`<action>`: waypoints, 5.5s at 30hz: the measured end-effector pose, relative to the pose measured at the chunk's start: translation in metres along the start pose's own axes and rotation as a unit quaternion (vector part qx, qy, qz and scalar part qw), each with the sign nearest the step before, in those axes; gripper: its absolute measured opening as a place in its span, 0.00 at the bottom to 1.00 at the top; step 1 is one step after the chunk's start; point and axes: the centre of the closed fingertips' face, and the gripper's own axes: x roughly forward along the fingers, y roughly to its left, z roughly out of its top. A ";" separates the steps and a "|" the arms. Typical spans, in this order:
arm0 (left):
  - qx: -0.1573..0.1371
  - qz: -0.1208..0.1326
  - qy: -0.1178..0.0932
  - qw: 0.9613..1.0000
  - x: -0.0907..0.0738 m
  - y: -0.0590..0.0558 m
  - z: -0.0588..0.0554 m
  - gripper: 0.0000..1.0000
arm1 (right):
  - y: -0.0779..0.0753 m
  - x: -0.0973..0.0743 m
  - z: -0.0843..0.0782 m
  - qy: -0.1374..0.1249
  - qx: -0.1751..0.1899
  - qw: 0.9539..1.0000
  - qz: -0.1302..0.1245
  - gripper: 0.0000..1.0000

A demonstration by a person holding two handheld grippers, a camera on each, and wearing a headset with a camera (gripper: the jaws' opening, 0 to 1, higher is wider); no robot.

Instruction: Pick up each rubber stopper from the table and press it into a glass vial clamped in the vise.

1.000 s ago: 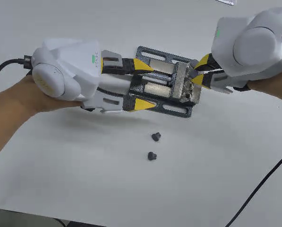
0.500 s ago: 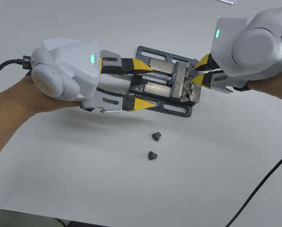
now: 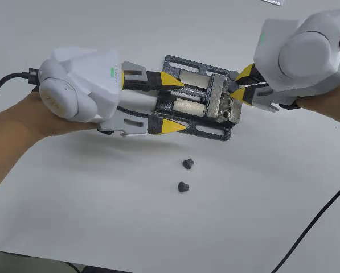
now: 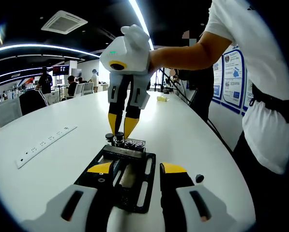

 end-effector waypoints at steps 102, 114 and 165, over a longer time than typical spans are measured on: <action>-0.009 0.008 -0.003 1.000 -0.008 0.006 0.000 0.34 | -0.063 -0.003 0.020 -0.005 0.031 0.999 0.003 0.16; -0.011 0.007 -0.005 1.000 -0.010 0.009 -0.002 0.34 | -0.058 0.014 0.009 0.034 0.132 0.990 0.045 0.18; -0.011 0.007 -0.007 1.000 -0.020 0.010 -0.008 0.33 | -0.050 0.061 -0.014 0.124 0.322 0.931 0.119 0.17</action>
